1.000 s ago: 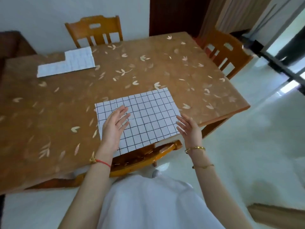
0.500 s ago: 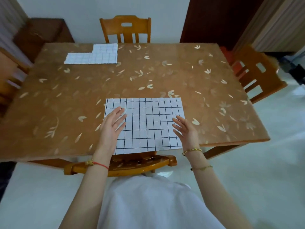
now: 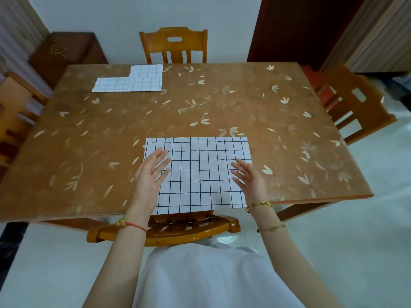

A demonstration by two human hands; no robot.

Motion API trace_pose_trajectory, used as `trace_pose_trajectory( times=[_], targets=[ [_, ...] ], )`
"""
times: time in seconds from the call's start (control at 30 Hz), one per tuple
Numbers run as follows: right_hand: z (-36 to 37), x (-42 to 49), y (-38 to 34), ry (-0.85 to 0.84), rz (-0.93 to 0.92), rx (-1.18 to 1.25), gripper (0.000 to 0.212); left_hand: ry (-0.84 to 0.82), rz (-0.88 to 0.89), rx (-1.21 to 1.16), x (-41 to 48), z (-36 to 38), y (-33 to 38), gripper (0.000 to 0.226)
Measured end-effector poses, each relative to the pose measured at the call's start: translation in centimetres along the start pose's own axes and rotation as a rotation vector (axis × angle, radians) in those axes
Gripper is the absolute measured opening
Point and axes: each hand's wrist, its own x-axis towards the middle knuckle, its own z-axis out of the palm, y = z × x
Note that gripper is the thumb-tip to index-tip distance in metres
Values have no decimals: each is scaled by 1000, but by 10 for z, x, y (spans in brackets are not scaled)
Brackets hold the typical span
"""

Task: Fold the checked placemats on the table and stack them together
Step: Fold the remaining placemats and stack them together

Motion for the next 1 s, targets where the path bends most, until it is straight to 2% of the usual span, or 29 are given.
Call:
trace_pose_trajectory(
  times=[0.7, 0.87, 1.0],
  targets=[
    [20, 26, 10, 32, 57, -13, 29, 89, -29, 12, 20, -26, 4, 32],
    [35, 49, 12, -23, 5, -250, 27, 262, -101, 173, 34, -49, -8, 17],
    [52, 79, 20, -74, -59, -479, 22, 355, -172, 336, 49, -76, -26, 17]
  ],
)
